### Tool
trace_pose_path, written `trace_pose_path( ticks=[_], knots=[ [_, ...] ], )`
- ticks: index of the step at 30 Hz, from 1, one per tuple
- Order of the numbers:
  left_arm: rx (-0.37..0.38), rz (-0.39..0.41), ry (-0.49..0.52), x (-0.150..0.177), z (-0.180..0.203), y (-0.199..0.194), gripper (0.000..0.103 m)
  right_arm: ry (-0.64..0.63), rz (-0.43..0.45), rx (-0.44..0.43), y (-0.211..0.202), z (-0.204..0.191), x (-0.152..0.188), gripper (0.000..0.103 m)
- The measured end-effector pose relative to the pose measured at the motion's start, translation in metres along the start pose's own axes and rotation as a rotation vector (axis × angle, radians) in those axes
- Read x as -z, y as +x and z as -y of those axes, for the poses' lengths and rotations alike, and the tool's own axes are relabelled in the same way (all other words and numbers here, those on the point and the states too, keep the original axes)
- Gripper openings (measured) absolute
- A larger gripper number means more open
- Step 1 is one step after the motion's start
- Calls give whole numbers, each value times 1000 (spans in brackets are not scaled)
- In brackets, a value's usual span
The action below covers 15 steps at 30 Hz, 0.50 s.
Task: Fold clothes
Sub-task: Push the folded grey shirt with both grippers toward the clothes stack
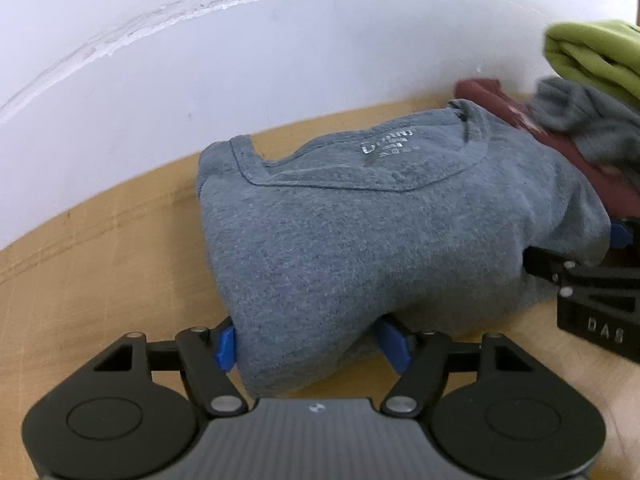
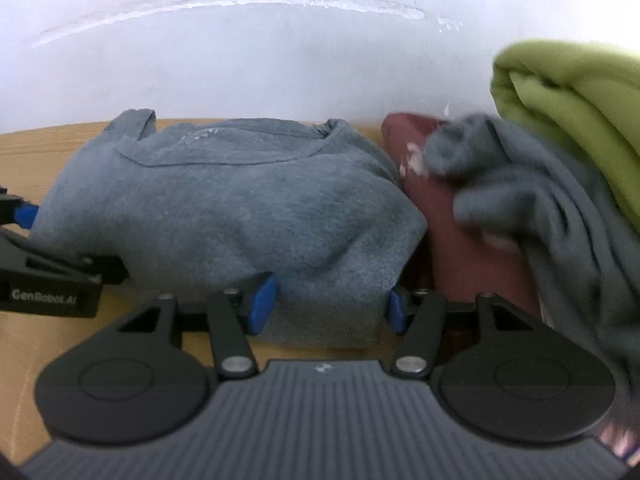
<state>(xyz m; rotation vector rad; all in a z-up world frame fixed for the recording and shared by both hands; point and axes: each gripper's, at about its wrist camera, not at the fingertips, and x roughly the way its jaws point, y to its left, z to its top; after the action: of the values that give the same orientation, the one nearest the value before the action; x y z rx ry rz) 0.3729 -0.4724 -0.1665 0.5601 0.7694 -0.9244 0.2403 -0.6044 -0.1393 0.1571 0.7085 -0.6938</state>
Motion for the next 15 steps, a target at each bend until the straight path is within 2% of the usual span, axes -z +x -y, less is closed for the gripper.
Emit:
trace_pose_path(
  ticks=[8, 11, 15],
  knots=[
    [-21, 19, 4, -22, 0, 22, 74, -11, 20, -5, 34, 8, -24, 58],
    [-22, 21, 3, -26, 0, 27, 74, 10, 14, -30, 38, 12, -26, 58],
    [-25, 10, -9, -32, 2, 29, 74, 25, 9, -29, 23, 9, -15, 58]
  ],
)
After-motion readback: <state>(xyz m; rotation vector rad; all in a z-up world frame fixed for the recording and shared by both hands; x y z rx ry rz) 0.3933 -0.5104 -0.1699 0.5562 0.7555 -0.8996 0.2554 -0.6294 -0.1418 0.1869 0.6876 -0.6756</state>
